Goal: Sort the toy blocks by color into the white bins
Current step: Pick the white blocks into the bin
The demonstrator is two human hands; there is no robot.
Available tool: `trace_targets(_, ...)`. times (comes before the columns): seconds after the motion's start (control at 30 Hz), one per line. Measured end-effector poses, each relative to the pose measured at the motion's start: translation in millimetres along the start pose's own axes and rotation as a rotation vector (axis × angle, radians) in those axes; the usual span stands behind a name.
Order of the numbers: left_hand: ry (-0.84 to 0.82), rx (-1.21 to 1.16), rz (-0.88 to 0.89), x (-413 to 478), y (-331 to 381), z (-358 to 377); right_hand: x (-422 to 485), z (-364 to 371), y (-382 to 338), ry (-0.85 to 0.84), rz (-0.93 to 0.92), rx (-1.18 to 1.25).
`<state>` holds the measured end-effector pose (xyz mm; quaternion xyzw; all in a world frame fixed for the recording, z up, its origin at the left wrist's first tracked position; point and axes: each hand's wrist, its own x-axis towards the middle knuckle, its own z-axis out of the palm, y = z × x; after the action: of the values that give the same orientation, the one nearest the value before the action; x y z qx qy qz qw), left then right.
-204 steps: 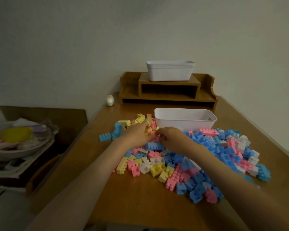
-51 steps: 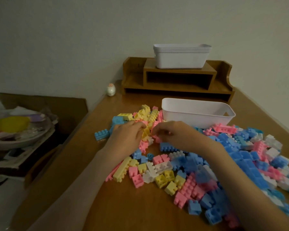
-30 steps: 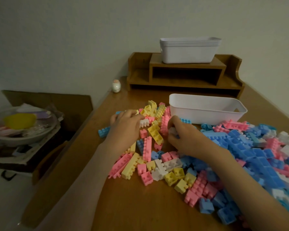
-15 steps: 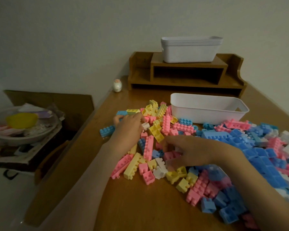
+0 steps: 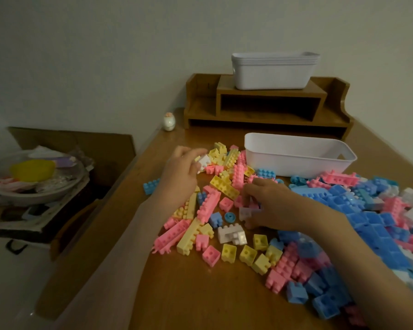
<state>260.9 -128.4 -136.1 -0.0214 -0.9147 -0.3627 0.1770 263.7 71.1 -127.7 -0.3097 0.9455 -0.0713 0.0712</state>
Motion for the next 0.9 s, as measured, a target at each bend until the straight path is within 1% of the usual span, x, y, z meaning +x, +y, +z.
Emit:
trace_targets(0.07, -0.013, 0.014, 0.051, -1.7, 1.6, -0.6, 1.0, 0.4, -0.3, -0.018, 0.017, -0.043)
trace_targets(0.13, -0.05, 0.022, 0.093, -3.5, 3.6, -1.4, 0.6, -1.1, -1.0, -0.008, -0.003, -0.032)
trace_targets(0.2, -0.085, 0.011, 0.071, -5.3, 5.8, -2.5, -1.1, -4.1, -1.3, 0.027, -0.038, 0.008)
trace_targets(0.27, -0.071, 0.0, -0.017, -4.3, 5.3, -4.5, -5.2, -8.9, -4.3, 0.052, -0.051, 0.112)
trace_targets(0.33, -0.008, 0.042, -0.141, -0.5, 1.5, -7.2, -10.4, -13.4, -10.8, 0.034, -0.09, 0.271)
trace_targets(0.43, 0.075, 0.157, -0.269, 3.2, -6.3, -11.7, -16.0, -15.3, -18.1, -0.071, -0.182, 0.401)
trace_targets(0.5, 0.073, 0.236, -0.26, 1.4, -11.2, -11.3, -14.9, -11.2, -22.8, -0.168, -0.223, 0.401)
trace_targets(0.57, 0.002, 0.321, -0.221, -1.4, -14.8, -7.5, -10.5, -3.8, -27.0, -0.199, -0.242, 0.351)
trace_targets(0.63, -0.069, 0.378, -0.186, -2.6, -18.1, -2.5, -5.2, 1.2, -28.7, -0.163, -0.229, 0.265)
trace_targets(0.7, -0.103, 0.398, -0.178, -2.8, -19.2, -0.4, -2.3, 2.1, -27.2, -0.143, -0.192, 0.199)
trace_targets(0.83, -0.134, 0.436, -0.154, -1.8, -19.8, 0.8, -2.0, 0.8, -20.3, -0.141, -0.146, 0.226)
trace_targets(0.9, -0.146, 0.44, -0.139, -2.2, -19.3, 0.7, -1.9, 0.3, -16.9, -0.114, -0.109, 0.226)
